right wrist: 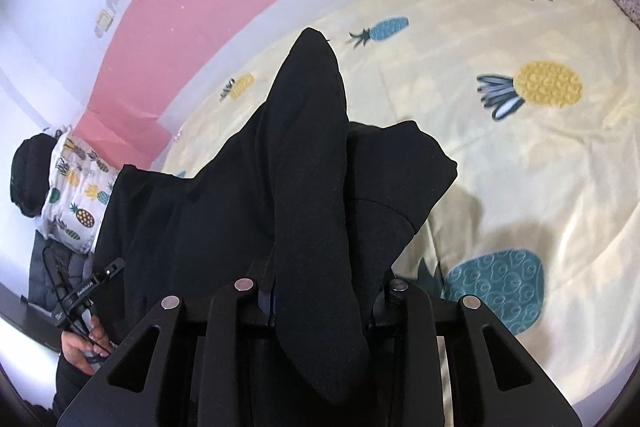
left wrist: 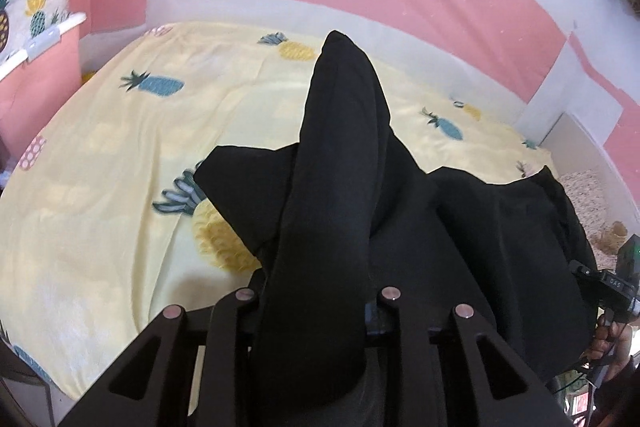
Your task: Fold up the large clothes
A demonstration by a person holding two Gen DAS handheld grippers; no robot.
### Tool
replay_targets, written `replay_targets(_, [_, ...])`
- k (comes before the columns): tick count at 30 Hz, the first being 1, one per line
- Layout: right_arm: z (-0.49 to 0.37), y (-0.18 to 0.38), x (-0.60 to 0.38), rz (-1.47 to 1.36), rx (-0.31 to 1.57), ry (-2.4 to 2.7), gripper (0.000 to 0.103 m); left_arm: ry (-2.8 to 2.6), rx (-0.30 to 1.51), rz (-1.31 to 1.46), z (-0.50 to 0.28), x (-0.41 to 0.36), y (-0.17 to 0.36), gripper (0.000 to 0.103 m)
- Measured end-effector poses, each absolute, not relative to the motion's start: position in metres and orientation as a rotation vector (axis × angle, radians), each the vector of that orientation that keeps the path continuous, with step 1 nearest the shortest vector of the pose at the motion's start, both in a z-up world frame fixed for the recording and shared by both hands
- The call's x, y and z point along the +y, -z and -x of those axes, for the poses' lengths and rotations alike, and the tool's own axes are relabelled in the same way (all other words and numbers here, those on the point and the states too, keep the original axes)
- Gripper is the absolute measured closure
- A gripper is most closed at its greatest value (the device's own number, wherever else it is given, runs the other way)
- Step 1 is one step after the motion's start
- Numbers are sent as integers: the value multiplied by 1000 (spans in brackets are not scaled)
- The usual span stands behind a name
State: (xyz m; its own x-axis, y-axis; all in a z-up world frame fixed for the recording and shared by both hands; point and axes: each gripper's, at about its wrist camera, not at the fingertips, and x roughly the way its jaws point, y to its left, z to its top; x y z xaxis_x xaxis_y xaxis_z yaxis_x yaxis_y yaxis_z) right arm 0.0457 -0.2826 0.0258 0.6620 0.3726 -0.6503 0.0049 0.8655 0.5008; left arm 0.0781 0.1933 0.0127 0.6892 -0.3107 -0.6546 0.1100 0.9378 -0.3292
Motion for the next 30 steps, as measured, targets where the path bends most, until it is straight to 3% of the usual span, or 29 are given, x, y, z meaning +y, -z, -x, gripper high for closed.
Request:
replay_targets(17, [-115, -72, -373, -444, 719, -98, 73, 381, 741, 231, -186, 76, -54, 76])
replay_targets(30, [-215, -63, -452, -471, 686, -11, 73, 432, 732, 205, -289, -16, -48, 76])
